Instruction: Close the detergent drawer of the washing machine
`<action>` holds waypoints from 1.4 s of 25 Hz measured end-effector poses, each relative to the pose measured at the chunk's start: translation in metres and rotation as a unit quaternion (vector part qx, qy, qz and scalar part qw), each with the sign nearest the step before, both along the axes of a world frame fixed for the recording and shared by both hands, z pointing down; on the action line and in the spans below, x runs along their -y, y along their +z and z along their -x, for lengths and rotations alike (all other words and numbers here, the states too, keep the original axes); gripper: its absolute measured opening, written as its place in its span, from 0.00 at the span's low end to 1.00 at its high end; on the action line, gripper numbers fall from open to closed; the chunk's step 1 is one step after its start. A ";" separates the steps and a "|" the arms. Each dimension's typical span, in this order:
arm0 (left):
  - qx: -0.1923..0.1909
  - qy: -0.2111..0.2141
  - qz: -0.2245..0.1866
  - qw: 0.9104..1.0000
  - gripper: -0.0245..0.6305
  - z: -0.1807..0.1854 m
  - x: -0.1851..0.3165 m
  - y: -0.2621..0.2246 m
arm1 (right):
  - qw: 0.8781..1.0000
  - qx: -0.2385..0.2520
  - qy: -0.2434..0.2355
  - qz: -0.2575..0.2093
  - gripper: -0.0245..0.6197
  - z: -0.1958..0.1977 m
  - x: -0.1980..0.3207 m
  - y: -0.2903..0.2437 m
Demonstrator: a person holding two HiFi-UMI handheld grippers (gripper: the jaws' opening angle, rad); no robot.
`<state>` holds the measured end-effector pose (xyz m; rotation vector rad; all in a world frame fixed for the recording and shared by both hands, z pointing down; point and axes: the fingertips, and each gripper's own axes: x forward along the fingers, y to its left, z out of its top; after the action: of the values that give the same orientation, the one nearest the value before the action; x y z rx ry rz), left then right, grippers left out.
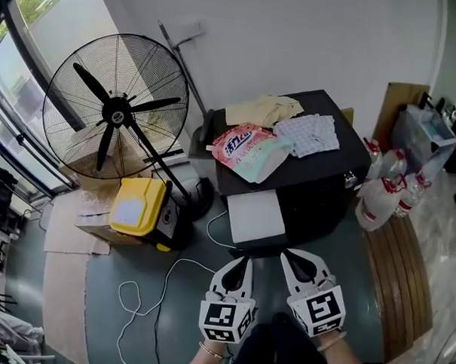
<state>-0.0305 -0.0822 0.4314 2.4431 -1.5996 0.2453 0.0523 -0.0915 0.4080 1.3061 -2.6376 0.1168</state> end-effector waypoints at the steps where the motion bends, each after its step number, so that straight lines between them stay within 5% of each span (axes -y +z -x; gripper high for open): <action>1: -0.003 -0.002 0.003 1.000 0.06 0.001 0.003 0.004 | 1.000 -0.002 -0.001 0.005 0.08 0.001 0.002 0.006; 35: -0.005 0.025 0.085 0.996 0.06 0.027 0.042 0.152 | 0.986 -0.032 0.056 0.154 0.08 0.013 0.039 0.173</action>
<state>-0.0579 -0.1237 0.5839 2.3525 -1.4519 0.3603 0.0392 -0.1301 0.5810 1.3235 -2.3737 0.4694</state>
